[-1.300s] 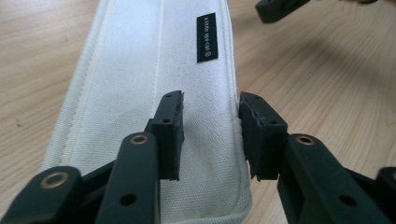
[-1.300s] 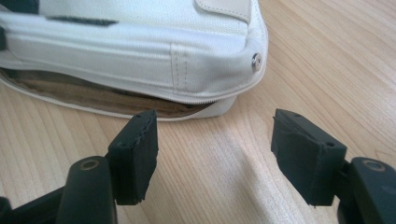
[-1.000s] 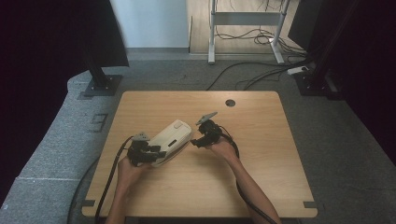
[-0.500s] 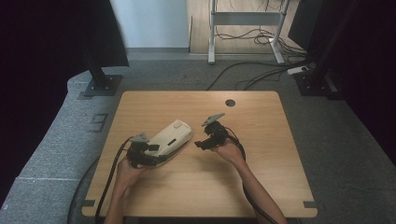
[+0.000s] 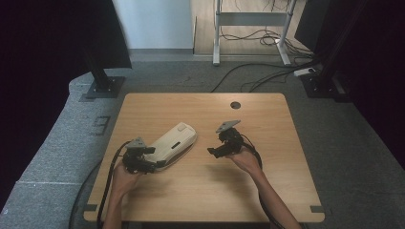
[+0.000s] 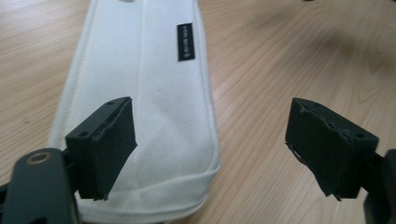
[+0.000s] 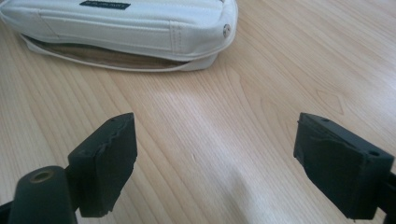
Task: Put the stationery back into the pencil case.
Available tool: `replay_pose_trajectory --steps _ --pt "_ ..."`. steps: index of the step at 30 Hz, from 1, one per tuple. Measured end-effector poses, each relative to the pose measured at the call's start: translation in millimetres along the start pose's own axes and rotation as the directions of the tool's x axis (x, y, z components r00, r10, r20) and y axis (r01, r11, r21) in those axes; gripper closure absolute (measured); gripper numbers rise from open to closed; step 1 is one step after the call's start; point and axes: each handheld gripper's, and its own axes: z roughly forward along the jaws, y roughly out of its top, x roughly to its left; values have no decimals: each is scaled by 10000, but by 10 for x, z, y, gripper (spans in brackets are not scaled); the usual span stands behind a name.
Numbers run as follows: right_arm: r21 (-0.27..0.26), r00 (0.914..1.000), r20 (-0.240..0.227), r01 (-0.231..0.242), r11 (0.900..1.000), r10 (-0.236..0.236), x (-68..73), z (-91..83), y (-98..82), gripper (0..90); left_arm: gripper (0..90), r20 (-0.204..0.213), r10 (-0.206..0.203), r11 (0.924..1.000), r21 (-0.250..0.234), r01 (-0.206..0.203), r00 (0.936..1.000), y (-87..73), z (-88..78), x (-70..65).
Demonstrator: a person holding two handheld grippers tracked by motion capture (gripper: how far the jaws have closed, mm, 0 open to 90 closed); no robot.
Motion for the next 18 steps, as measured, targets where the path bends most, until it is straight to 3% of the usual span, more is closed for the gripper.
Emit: replay_pose_trajectory --steps 5,11,18 --pt "-38 9998 177 -114 9999 114 -8 -74 -102 91 123 -536 29 9999 107 -24 9986 -65 -72 19" --pt "-219 9986 424 -319 9992 328 -38 -199 -249 34 37 -840 -23 10000 -68 17 9965 -162 -187 39" --pt "-356 9955 816 -461 9983 489 -49 -370 -409 13 0 -1263 6 10000 95 6 9920 -260 -224 44"
